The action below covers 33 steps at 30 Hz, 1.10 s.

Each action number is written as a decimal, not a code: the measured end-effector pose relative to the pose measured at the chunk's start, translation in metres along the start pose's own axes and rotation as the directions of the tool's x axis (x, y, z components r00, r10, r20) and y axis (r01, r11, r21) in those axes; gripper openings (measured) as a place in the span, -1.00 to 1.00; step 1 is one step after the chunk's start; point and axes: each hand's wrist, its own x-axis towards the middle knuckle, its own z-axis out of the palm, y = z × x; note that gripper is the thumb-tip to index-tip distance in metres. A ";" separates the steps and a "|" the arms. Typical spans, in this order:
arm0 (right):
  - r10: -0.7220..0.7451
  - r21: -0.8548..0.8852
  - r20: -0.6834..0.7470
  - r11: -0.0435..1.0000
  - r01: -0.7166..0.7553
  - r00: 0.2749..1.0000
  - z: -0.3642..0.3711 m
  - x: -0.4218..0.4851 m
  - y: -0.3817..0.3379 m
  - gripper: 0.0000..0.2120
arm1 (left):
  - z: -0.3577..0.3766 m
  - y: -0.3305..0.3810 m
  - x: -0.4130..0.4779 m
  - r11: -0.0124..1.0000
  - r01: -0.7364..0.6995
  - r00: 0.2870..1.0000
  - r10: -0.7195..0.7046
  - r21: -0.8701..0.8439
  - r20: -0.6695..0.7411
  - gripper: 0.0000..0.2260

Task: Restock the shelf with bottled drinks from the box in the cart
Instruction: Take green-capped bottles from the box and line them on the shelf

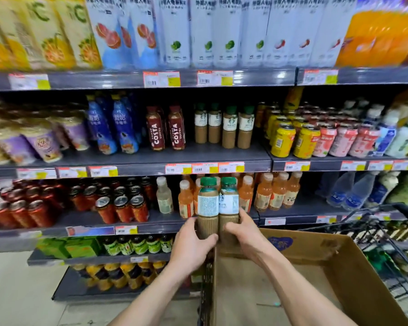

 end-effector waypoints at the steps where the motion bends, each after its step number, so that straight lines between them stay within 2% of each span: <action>1: -0.006 0.010 -0.003 1.000 0.006 1.000 0.002 0.005 -0.005 -0.35 | -0.003 0.002 0.005 1.000 -0.006 1.000 0.006 -0.013 -0.002 -0.58; 4: -0.043 0.036 -0.003 0.998 0.043 0.999 0.005 0.027 -0.024 -0.31 | -0.010 0.013 0.026 0.999 -0.030 0.999 0.028 -0.030 -0.042 -0.62; 7: -0.084 0.001 -0.003 0.996 0.084 0.996 0.004 0.051 -0.042 -0.35 | -0.014 0.027 0.051 1.000 -0.013 0.997 0.011 -0.020 -0.082 -0.69; 13: -0.189 -0.119 -0.021 0.976 0.185 0.982 -0.007 0.101 -0.089 -0.62 | -0.030 0.060 0.109 0.999 -0.040 0.988 0.037 -0.018 -0.147 -0.60; 17: -0.254 -0.289 -0.095 0.932 0.217 0.963 -0.019 0.135 -0.117 -0.45 | -0.041 0.077 0.147 0.998 -0.027 0.968 0.039 0.052 -0.249 -0.60; 22: -0.338 -0.395 -0.133 0.880 0.263 0.932 -0.022 0.173 -0.137 -0.43 | -0.050 0.083 0.187 0.995 -0.022 0.939 0.054 0.097 -0.339 -0.48; 25: -0.396 -0.467 -0.166 0.838 0.281 0.903 -0.019 0.196 -0.141 -0.44 | -0.050 0.085 0.207 0.993 -0.018 0.935 0.059 0.117 -0.351 -0.49; 29: -0.354 -0.529 -0.223 0.826 0.192 0.908 -0.012 0.221 -0.138 -0.44 | -0.050 0.081 0.227 0.985 -0.003 0.940 0.061 0.171 -0.336 -0.56; 33: -0.347 -0.574 -0.216 0.801 0.168 0.913 -0.011 0.234 -0.127 -0.45 | -0.045 0.073 0.237 0.983 0.011 0.948 0.047 0.181 -0.316 -0.56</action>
